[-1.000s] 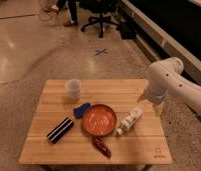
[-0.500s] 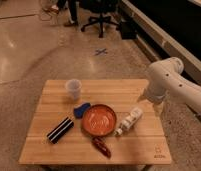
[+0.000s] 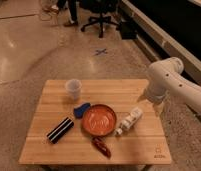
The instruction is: Stand the bottle upright
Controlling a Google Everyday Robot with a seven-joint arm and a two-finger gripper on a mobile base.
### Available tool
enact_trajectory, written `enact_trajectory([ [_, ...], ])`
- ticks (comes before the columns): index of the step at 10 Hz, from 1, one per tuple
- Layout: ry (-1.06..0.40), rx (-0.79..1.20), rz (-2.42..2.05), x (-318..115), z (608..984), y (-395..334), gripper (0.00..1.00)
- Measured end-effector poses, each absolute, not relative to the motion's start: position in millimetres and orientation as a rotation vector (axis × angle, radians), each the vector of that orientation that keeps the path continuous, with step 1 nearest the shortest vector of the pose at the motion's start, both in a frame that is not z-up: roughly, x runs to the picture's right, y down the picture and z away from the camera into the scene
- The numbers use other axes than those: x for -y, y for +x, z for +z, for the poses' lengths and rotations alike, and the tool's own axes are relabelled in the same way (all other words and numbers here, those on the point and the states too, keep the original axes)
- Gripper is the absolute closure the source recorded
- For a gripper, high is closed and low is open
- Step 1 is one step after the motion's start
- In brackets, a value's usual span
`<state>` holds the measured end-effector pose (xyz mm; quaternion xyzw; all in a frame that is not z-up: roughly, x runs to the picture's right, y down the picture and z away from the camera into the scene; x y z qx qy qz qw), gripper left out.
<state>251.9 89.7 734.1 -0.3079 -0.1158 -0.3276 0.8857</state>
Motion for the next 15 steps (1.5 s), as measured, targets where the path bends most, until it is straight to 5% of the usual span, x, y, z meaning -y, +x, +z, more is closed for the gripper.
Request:
enact_trajectory([
  [15,-0.597,0.244,-0.679,-100,750,220,0.29],
])
